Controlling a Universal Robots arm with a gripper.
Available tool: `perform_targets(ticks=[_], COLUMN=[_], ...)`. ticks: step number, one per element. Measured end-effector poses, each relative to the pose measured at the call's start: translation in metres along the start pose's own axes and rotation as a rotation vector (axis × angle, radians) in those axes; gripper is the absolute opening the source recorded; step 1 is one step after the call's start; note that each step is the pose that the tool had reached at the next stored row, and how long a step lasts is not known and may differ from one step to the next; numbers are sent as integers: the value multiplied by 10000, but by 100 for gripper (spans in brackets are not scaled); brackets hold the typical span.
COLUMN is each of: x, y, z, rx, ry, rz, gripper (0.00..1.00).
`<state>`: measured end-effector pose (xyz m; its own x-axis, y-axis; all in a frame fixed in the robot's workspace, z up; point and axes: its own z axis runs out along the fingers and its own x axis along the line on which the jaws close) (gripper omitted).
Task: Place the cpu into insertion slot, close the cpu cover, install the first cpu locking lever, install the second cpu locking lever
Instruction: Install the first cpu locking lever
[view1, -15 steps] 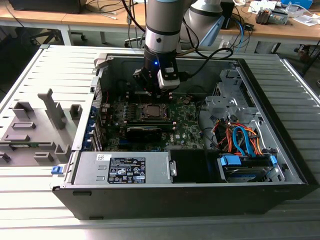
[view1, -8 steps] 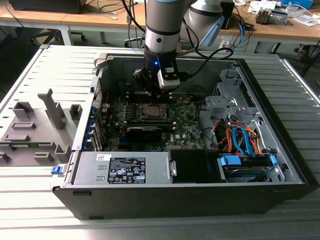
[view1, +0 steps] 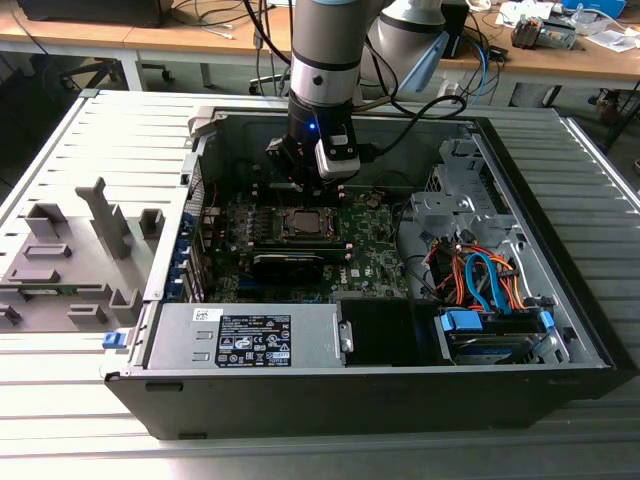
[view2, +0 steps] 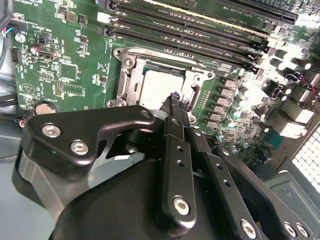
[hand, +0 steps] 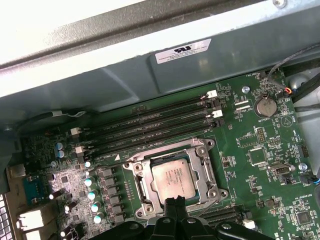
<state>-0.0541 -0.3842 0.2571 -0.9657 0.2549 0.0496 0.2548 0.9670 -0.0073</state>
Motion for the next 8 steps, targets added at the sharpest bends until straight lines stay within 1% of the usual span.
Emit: perform_targets(ticks=[8], x=[0], y=[0], z=[0], rx=[2], ry=[0], rz=[-47], gripper=[11])
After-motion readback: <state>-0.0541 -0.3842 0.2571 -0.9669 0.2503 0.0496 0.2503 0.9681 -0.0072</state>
